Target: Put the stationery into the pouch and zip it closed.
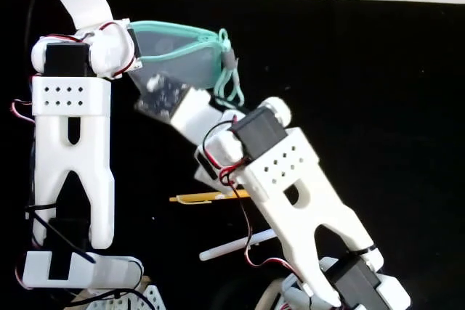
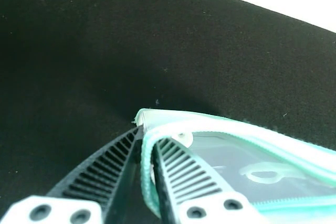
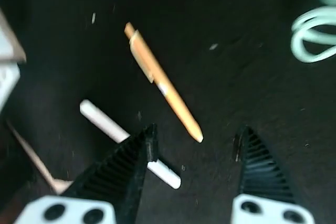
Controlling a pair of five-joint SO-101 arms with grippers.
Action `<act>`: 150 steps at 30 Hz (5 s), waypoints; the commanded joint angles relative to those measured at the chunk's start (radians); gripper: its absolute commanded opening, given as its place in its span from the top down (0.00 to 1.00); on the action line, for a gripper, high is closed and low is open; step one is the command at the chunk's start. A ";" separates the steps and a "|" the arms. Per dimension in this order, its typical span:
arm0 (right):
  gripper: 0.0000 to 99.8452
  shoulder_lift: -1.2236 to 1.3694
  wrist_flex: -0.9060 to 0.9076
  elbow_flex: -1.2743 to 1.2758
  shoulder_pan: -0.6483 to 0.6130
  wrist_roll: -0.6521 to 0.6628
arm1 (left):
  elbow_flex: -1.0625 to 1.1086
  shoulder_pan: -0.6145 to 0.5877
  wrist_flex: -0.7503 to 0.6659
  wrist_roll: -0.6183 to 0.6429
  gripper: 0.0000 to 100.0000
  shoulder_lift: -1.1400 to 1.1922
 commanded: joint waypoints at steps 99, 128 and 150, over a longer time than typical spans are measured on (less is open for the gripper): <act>0.99 -0.051 -0.562 0.552 0.191 -0.075 | 0.039 -0.008 -0.003 -0.002 0.99 0.012; 0.99 0.073 -0.524 -0.616 0.355 -0.434 | 0.039 -0.008 -0.008 -0.005 0.99 0.012; 0.99 0.648 -0.547 -1.512 0.131 -0.428 | 0.039 -0.008 -0.008 -0.005 0.99 0.013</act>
